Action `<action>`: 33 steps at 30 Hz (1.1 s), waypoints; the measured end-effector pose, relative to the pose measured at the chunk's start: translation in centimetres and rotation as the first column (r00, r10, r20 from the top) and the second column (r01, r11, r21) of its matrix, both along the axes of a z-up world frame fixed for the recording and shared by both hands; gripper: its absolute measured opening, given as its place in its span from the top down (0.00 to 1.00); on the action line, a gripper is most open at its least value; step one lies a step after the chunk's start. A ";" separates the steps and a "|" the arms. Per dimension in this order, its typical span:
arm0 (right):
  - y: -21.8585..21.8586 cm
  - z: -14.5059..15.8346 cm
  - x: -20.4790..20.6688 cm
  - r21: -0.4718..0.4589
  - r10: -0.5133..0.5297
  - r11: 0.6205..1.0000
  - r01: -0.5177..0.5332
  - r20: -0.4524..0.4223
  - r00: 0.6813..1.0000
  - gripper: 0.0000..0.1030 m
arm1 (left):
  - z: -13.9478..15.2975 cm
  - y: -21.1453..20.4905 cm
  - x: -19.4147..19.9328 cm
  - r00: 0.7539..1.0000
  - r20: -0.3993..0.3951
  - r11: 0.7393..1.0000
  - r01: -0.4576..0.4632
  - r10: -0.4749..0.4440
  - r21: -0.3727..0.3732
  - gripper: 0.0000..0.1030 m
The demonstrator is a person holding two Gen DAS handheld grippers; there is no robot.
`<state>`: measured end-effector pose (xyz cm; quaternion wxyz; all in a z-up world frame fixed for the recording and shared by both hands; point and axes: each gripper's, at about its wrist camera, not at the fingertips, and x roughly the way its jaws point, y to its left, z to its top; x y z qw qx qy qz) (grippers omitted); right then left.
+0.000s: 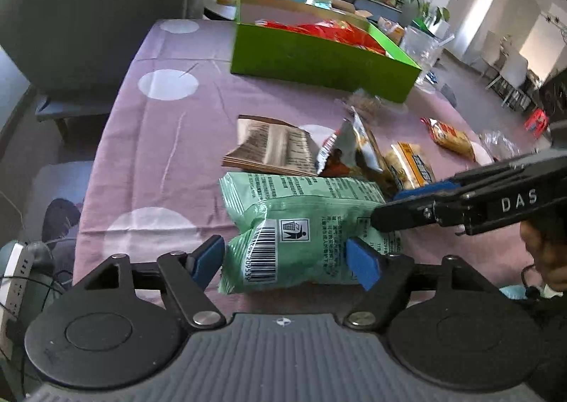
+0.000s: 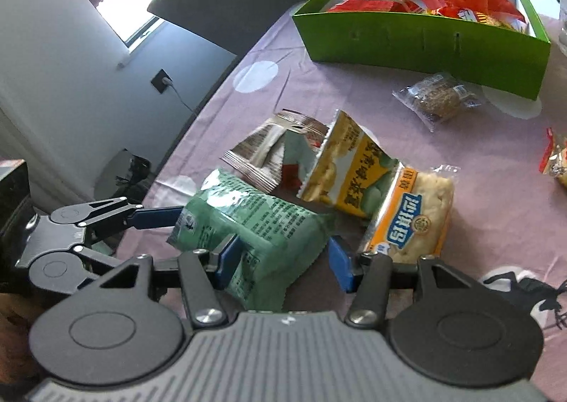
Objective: Organize snacks
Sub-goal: 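Move both grippers to the green pea-snack bag and close on it, then lift the green bag with both grippers and lower it into the box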
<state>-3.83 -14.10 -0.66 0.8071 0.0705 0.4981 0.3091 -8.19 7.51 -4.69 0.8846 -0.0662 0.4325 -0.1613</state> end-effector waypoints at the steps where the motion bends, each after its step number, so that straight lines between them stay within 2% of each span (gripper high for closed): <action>1: 0.0 -0.1 0.1 0.006 0.002 1.000 -0.002 -0.011 1.000 0.37 | 0.0 0.2 0.0 1.000 -0.004 1.000 -0.005 0.005 -0.006 0.30; 5: 0.0 -0.8 0.4 0.023 0.001 1.000 0.000 -0.065 0.998 0.37 | 0.0 0.3 0.1 1.000 -0.011 1.000 -0.003 0.003 -0.006 0.32; 12: -0.1 -0.8 0.6 0.035 -0.008 0.999 0.011 -0.085 0.996 0.36 | 0.7 1.0 0.0 1.000 -0.002 0.999 -0.021 0.021 -0.035 0.30; 16: -0.1 -0.8 0.7 0.044 -0.006 0.999 0.010 -0.097 0.995 0.36 | 0.1 1.4 0.4 0.999 -0.011 0.998 -0.051 0.051 -0.019 0.30; 20: 0.1 -1.3 1.1 0.051 -0.019 0.998 0.026 -0.122 0.992 0.35 | -0.8 1.2 0.8 0.999 -0.026 0.997 -0.045 0.043 -0.067 0.34; 24: 0.1 -1.5 1.4 0.061 -0.033 0.997 0.041 -0.130 0.991 0.34 | -0.5 0.0 0.6 1.000 -0.002 0.999 0.000 0.000 -0.036 0.39; 27: 0.4 -1.4 1.3 0.080 -0.021 0.996 0.032 -0.126 0.992 0.34 | -0.1 -0.6 0.3 1.000 0.015 1.000 0.014 -0.014 0.002 0.39; 33: 0.6 -0.8 1.3 0.113 -0.008 0.993 0.019 -0.097 0.995 0.34 | 1.2 -0.8 -0.1 0.999 0.046 1.000 0.019 -0.020 0.014 0.41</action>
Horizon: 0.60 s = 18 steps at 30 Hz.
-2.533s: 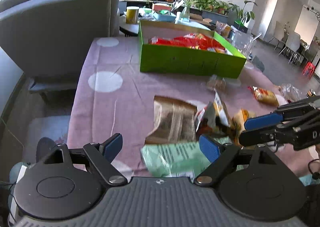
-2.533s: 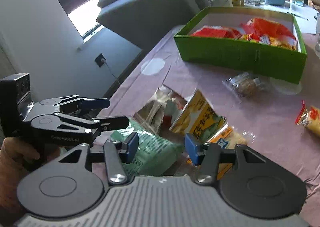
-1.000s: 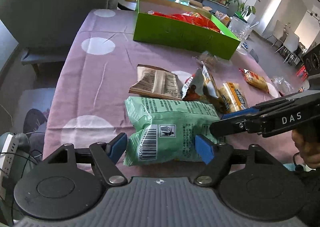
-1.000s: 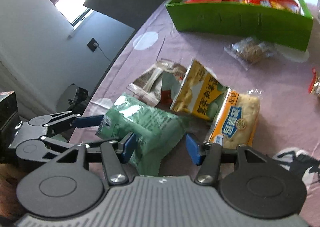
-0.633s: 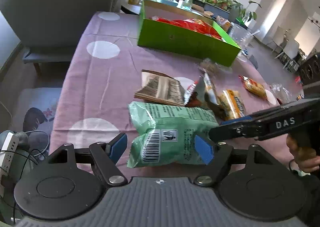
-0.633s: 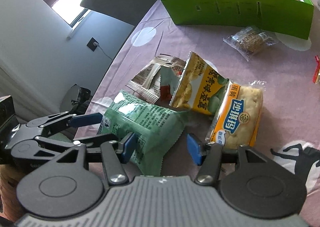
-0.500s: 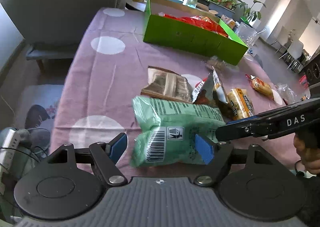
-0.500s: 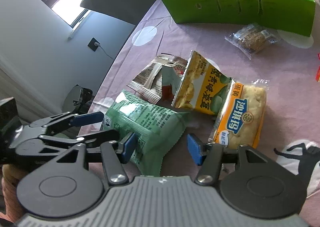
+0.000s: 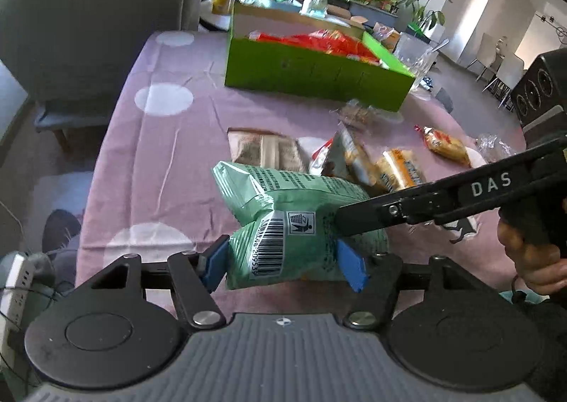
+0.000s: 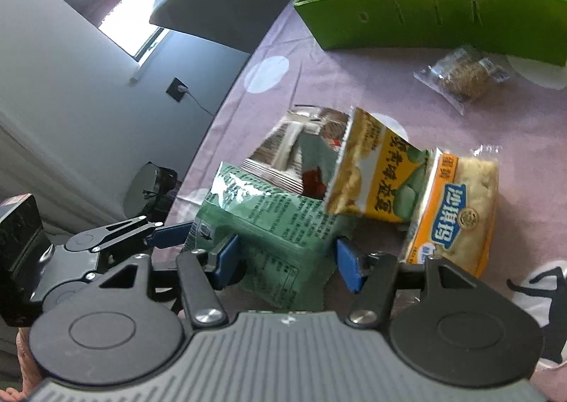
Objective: Organize snacks
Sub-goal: 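Lift the green bag with both grippers and lower it into the box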
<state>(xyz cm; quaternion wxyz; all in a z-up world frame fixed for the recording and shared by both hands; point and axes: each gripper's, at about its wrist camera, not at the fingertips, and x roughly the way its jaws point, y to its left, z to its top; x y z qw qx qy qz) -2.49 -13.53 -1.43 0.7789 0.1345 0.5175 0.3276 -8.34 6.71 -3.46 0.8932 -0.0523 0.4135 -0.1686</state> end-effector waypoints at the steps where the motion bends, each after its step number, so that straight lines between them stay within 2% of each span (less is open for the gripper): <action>1: 0.0 0.3 -0.1 0.003 0.001 1.000 -0.001 0.014 1.000 0.35 | 0.5 0.0 -0.1 1.000 0.014 1.000 0.002 -0.002 -0.002 0.41; 4: -0.3 1.7 -0.4 0.023 -0.010 1.000 0.008 0.060 0.998 0.35 | 2.3 0.0 -0.4 0.997 0.071 1.000 0.007 -0.007 -0.013 0.41; 9: -0.8 4.8 -0.2 0.077 -0.022 0.997 0.010 0.156 0.988 0.35 | 5.4 -0.4 0.4 0.985 0.172 1.000 0.026 -0.028 0.015 0.40; 14: -1.7 7.1 1.5 0.103 -0.074 0.993 0.050 0.237 0.969 0.35 | 7.9 -1.9 3.3 0.965 0.253 0.997 0.059 -0.069 0.048 0.39; 18: -2.8 8.3 3.6 0.135 -0.127 0.986 0.093 0.276 0.953 0.35 | 9.2 -3.1 6.3 0.954 0.286 0.996 0.079 -0.089 0.048 0.39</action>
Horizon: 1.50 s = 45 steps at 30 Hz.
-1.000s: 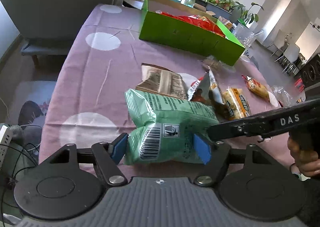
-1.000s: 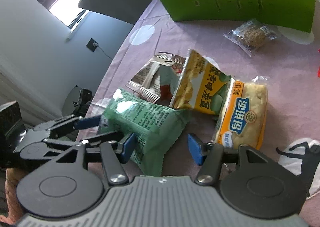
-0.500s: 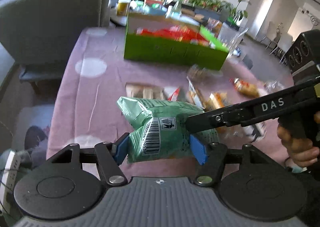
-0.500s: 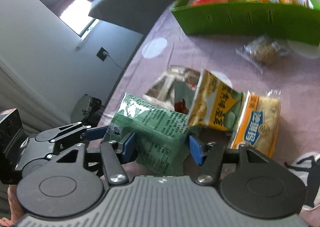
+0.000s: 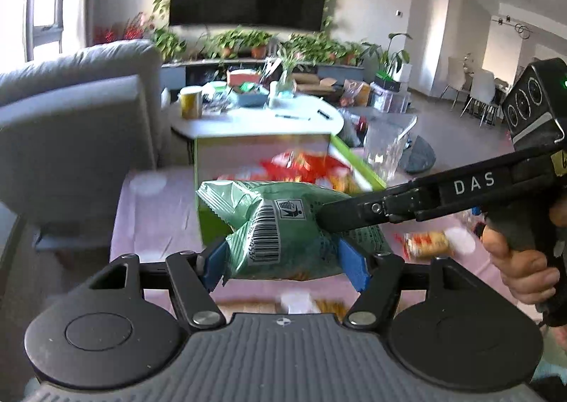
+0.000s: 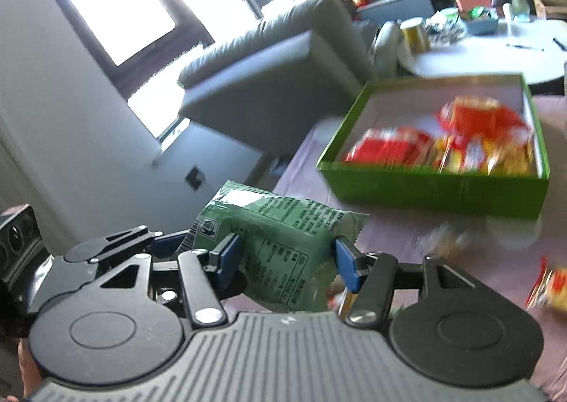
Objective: Organize snacks
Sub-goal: 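Lift the green bag with both grippers and lower it into the box, then open both grippers and move them back to the remaining snacks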
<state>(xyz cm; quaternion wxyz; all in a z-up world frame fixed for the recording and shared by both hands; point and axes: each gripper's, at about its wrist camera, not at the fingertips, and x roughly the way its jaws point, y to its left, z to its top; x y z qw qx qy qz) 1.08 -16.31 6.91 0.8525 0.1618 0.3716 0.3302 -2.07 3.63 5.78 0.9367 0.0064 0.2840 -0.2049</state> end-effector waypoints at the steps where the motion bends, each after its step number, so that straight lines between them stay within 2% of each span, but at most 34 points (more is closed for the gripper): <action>1: -0.4 0.2 0.6 0.004 -0.009 1.000 0.009 0.010 1.000 0.35 | 0.2 -0.3 0.9 1.000 0.001 1.000 0.005 -0.005 -0.006 0.39; 7: -1.8 0.4 4.4 0.029 -0.059 0.998 0.058 0.031 0.998 0.35 | 1.0 -2.1 6.3 1.000 -0.016 0.999 0.026 -0.027 -0.032 0.39; 13: -2.7 0.1 8.9 0.040 -0.126 0.991 0.125 0.015 0.992 0.34 | 0.8 -3.8 11.8 0.998 -0.044 0.999 0.035 -0.035 -0.016 0.39; 20: -3.2 -1.3 14.0 0.039 -0.173 0.984 0.174 -0.020 0.985 0.34 | -1.0 -4.0 18.0 0.997 -0.071 0.999 0.019 -0.021 -0.030 0.39; 27: -2.9 -2.7 17.7 0.012 -0.191 0.981 0.192 -0.037 0.981 0.34 | -2.9 -3.9 22.5 0.995 -0.101 0.999 0.009 -0.013 -0.048 0.39; 33: -2.9 -4.6 19.4 -0.033 -0.231 0.973 0.229 -0.053 0.972 0.34 | -5.5 -4.7 24.5 0.991 -0.133 1.000 -0.008 0.009 0.009 0.32; 36: -2.9 -5.5 19.6 -0.069 -0.254 0.966 0.250 -0.043 0.966 0.35 | -6.4 -4.2 24.8 0.986 -0.161 0.999 -0.036 0.034 -0.006 0.31; 39: -3.1 -5.4 19.0 -0.065 -0.251 0.966 0.249 -0.031 0.967 0.34 | -6.4 -3.3 24.3 0.985 -0.163 0.998 -0.055 0.051 -0.019 0.30; 45: -3.3 -4.3 17.6 -0.086 -0.272 0.958 0.272 0.017 0.962 0.34 | -5.0 -2.2 22.6 0.990 -0.116 0.996 -0.081 0.078 -0.022 0.26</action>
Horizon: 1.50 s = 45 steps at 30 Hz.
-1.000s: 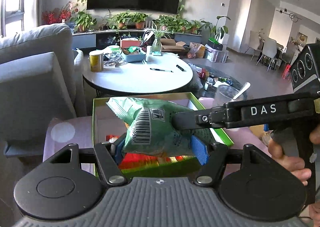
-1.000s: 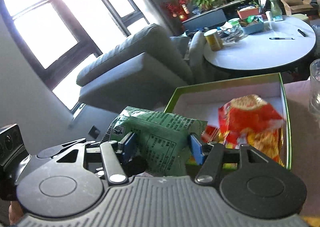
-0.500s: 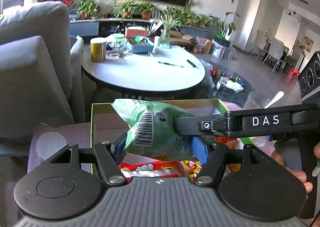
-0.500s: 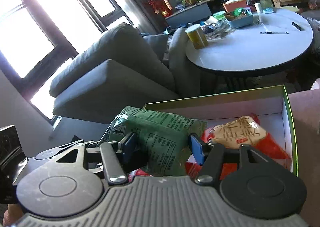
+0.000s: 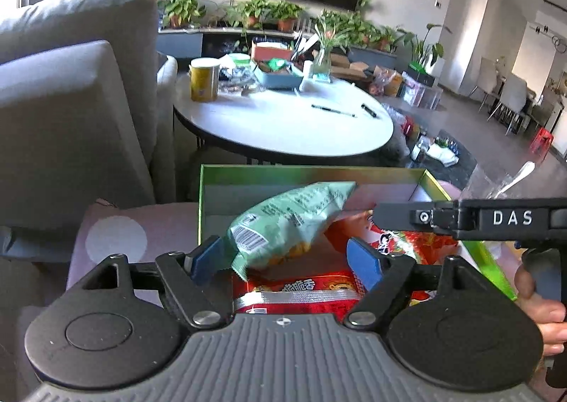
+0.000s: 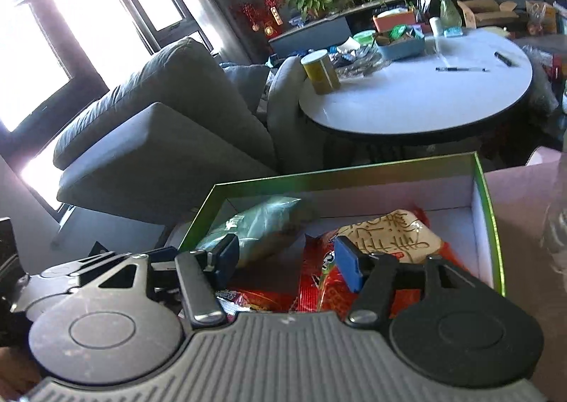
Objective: Organize snacks
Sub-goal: 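Open both grippers and move them back to the remaining snacks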
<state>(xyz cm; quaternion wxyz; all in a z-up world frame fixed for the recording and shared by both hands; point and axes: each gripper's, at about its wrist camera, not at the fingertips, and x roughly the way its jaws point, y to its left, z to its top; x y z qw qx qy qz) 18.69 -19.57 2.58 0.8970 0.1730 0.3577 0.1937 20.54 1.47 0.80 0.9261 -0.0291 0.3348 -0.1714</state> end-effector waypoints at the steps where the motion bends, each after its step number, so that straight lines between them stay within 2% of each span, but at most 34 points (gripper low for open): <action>1: -0.1 0.0 -0.1 -0.001 0.001 1.000 -0.001 0.004 1.000 0.34 | 0.2 0.3 -0.4 1.000 0.009 1.000 -0.003 0.003 -0.002 0.26; 11: -2.0 1.9 -3.2 -0.006 -0.028 1.000 0.028 0.050 0.998 0.31 | 1.6 2.8 -4.6 0.998 0.035 0.999 -0.047 0.047 -0.012 0.22; 17: -2.6 2.3 -7.0 -0.062 -0.047 0.997 0.052 0.086 0.995 0.29 | 1.4 3.8 -8.4 0.998 0.035 0.998 -0.054 0.055 -0.027 0.20; 21: -3.1 2.8 -9.9 -0.079 -0.044 0.995 0.058 0.170 0.985 0.29 | 1.1 3.9 -11.2 0.998 0.041 0.999 -0.044 0.044 -0.006 0.17; 25: -3.0 3.5 -13.8 -0.076 -0.051 0.994 0.078 0.310 0.950 0.29 | 0.7 4.1 -13.8 0.998 0.037 0.999 -0.045 0.045 0.005 0.17; 29: -2.5 3.8 -16.7 -0.083 0.005 0.996 0.027 0.360 0.933 0.29 | 0.0 4.4 -16.3 0.998 0.028 0.999 -0.049 0.048 0.011 0.16; 34: -1.5 3.1 -19.2 -0.098 0.022 0.995 0.014 0.356 0.934 0.29 | -1.4 4.5 -18.7 0.998 0.006 0.998 -0.056 0.056 0.016 0.15; 37: -0.5 1.9 -20.4 -0.176 0.041 0.984 0.022 0.344 0.938 0.29 | -2.5 4.1 -19.7 0.999 -0.006 0.998 -0.051 0.051 0.043 0.15; 40: 0.4 0.3 -20.8 -0.253 0.063 0.967 0.011 0.281 0.958 0.29 | -3.7 3.6 -20.2 0.999 -0.023 0.996 -0.043 0.045 0.077 0.15; 45: 0.9 -1.4 -21.3 -0.300 0.060 0.954 0.001 0.195 0.979 0.28 | -4.5 3.0 -20.5 0.999 -0.043 0.995 -0.019 0.023 0.094 0.15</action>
